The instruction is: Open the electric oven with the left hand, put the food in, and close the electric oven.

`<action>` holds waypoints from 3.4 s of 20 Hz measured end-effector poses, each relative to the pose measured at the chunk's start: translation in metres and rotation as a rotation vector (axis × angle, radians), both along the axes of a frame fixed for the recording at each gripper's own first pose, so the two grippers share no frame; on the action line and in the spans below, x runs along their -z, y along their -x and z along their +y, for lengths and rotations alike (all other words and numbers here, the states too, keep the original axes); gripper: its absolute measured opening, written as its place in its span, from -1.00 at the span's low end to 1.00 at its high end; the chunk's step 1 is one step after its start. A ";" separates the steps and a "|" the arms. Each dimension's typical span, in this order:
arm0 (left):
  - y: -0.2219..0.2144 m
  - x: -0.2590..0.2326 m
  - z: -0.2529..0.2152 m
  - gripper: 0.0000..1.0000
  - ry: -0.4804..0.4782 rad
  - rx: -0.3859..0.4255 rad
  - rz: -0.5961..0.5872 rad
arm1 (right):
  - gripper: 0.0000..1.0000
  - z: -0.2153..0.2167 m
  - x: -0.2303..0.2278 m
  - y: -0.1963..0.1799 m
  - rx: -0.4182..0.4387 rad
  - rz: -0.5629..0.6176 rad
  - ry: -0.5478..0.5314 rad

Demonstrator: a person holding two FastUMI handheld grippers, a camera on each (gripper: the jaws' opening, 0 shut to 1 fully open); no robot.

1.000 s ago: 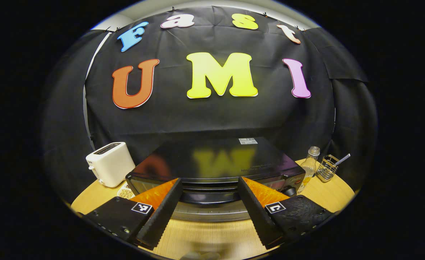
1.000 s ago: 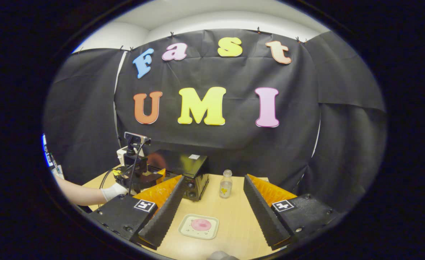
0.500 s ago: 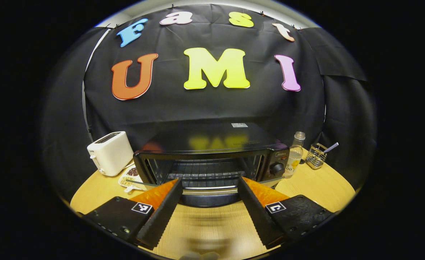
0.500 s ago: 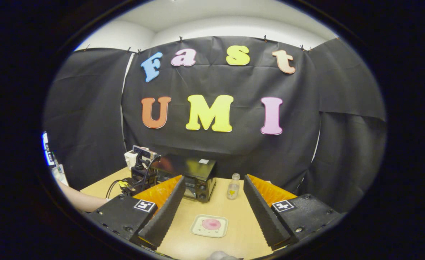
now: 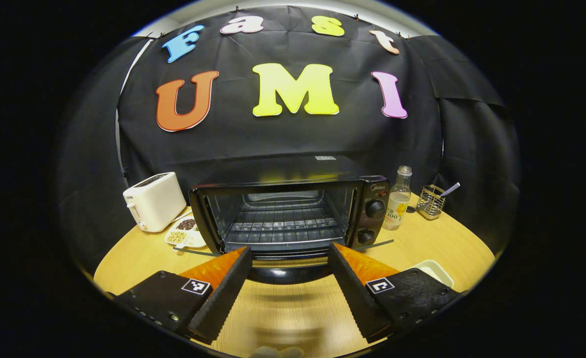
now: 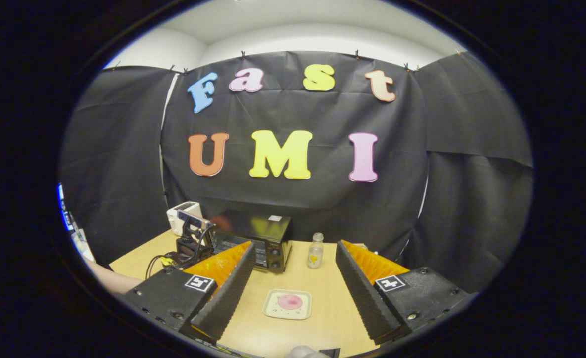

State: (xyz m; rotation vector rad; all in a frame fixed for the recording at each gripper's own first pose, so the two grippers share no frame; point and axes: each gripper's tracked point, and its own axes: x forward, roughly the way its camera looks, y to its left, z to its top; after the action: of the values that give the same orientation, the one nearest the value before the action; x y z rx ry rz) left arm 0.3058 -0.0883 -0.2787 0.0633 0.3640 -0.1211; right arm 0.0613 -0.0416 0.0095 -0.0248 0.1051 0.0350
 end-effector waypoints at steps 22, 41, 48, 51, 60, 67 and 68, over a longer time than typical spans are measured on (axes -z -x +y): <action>0.062 0.129 0.003 0.95 -0.039 -0.006 0.247 | 1.00 -0.027 0.056 0.018 0.083 0.115 0.016; 0.148 -0.056 0.067 0.94 -0.021 -0.062 -0.032 | 0.63 -0.055 0.236 -0.118 0.004 0.465 -0.086; 0.177 -0.137 0.081 0.93 -0.040 -0.183 -0.082 | 0.36 -0.047 0.346 -0.174 -0.073 0.719 -0.141; 0.181 -0.161 0.078 0.93 -0.032 -0.220 -0.091 | 0.10 -0.050 0.377 -0.189 -0.076 0.803 -0.165; 0.194 -0.186 0.080 0.93 -0.046 -0.309 -0.099 | -0.77 -0.047 0.396 -0.194 -0.071 0.963 -0.087; 0.216 -0.196 0.081 0.94 0.018 -0.329 -0.163 | -0.96 -0.042 0.396 -0.196 -0.104 1.049 -0.169; 0.219 -0.200 0.080 0.94 0.032 -0.325 -0.177 | -0.98 -0.041 0.398 -0.192 -0.099 1.058 -0.227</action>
State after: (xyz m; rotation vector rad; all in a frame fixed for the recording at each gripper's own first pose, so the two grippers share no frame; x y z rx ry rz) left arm 0.0867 -0.0085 -0.0788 -0.0167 0.1918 0.1988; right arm 0.2533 -0.0824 -0.3888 0.2200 1.1566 0.1567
